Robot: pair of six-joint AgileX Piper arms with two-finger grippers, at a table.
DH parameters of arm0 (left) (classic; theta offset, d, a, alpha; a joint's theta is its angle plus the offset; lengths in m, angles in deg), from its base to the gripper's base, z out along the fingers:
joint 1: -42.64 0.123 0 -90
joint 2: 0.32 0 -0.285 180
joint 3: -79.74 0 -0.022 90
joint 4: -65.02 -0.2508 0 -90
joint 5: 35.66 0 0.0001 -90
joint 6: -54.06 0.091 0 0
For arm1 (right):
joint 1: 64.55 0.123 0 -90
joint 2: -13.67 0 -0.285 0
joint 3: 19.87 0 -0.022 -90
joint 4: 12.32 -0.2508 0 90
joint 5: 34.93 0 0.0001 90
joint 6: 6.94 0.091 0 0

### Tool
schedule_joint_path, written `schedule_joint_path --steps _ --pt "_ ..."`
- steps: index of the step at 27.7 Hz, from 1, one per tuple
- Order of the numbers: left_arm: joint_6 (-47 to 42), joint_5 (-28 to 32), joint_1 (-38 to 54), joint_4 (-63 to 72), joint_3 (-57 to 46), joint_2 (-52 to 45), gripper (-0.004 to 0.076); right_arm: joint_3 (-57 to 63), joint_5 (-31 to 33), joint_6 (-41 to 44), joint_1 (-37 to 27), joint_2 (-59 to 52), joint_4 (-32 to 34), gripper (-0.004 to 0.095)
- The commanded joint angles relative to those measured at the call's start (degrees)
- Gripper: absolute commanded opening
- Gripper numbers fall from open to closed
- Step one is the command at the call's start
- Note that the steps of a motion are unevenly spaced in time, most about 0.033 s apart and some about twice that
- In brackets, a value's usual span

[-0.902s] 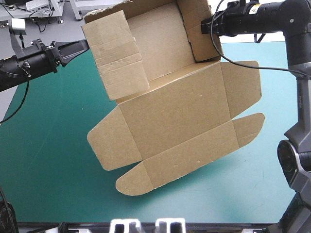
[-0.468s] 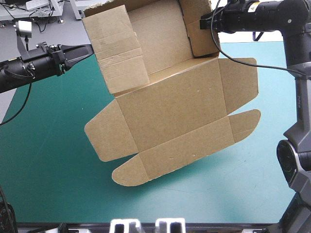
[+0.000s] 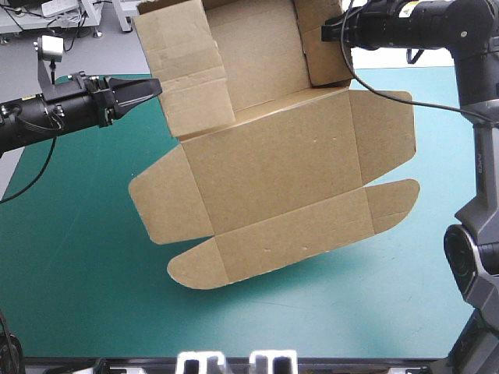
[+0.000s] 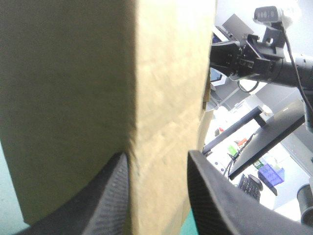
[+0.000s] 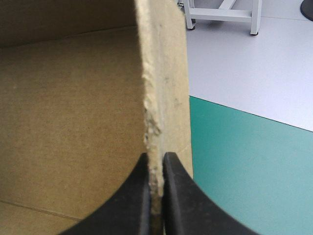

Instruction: Fold the box

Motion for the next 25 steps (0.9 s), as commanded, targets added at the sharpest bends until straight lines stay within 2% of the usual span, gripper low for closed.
schedule_joint_path --steps 1,7,17,20,25 --pt "-0.3 -3.9 -0.5 2.8 1.6 -2.4 0.0319 -1.4 -6.4 1.3 0.2 -2.6 -2.7 -0.0009" --pt "-0.8 -2.4 -0.5 1.9 1.6 -2.6 0.0392 -1.4 -5.6 1.4 0.8 -2.6 -3.2 -0.0009" --pt "-4.2 4.8 -0.5 -8.5 1.6 -2.6 0.0391 -1.4 -4.3 1.1 5.3 -2.6 -3.5 -0.0009" --pt "-4.7 8.8 -0.5 -11.7 1.6 -2.6 0.0360 -1.4 -3.5 1.1 8.5 -2.6 -1.4 -0.0009" --pt "-6.4 12.7 -0.5 -16.7 1.6 -2.5 0.0307 -1.5 -1.5 1.2 9.7 -2.8 -1.4 -0.0009"
